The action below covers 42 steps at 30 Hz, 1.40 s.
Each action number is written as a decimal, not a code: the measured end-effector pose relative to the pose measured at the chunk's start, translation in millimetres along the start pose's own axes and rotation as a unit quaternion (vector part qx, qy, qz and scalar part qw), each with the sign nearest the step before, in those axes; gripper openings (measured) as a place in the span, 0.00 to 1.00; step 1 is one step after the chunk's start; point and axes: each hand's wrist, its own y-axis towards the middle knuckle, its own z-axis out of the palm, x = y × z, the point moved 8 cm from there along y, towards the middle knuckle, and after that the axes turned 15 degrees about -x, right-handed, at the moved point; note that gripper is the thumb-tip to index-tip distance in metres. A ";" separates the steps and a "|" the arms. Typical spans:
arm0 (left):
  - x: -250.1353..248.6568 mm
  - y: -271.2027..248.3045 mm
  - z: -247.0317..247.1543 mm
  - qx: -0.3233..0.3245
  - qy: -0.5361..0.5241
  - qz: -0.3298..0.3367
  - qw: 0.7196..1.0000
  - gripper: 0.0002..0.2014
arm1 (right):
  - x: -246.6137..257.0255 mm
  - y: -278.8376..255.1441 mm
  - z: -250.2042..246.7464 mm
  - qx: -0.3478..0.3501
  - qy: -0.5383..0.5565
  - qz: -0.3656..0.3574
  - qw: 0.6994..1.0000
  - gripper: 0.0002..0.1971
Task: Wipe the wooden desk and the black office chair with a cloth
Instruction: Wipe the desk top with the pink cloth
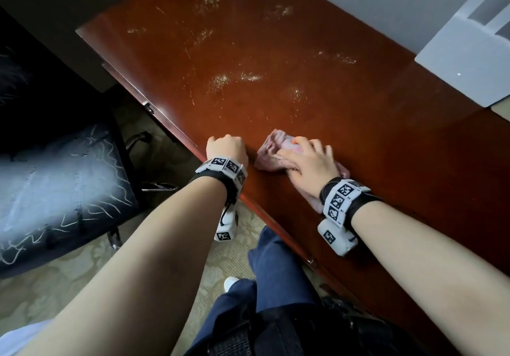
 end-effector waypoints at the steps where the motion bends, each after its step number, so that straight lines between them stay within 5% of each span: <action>1: -2.5 2.7 2.6 0.007 0.002 0.006 1.000 0.14 | -12.6 7.4 -1.6 -0.001 0.001 0.016 1.000 0.23; 9: -10.0 15.5 6.3 0.036 0.021 0.011 0.999 0.12 | -103.5 69.0 -11.5 -0.043 0.006 0.207 0.977 0.20; 13: -9.9 12.9 10.4 0.029 0.029 0.023 0.999 0.13 | -99.2 65.7 -9.7 -0.060 0.006 0.221 0.973 0.21; 25: 3.5 3.6 15.6 0.032 0.029 0.035 0.998 0.18 | 11.9 -3.9 4.3 -0.030 0.004 -0.019 0.999 0.24; 33: -12.9 12.0 2.4 0.000 -0.015 0.009 1.000 0.14 | 6.3 -9.8 3.0 -0.007 0.019 -0.140 0.990 0.24; 36: -18.3 24.1 14.2 -0.006 -0.048 0.015 0.999 0.22 | -7.3 -3.0 1.0 -0.014 0.029 -0.115 0.993 0.23; 42: -17.2 40.6 28.4 0.013 -0.039 -0.041 0.998 0.56 | -59.9 29.1 -8.8 -0.014 0.019 -0.008 1.000 0.23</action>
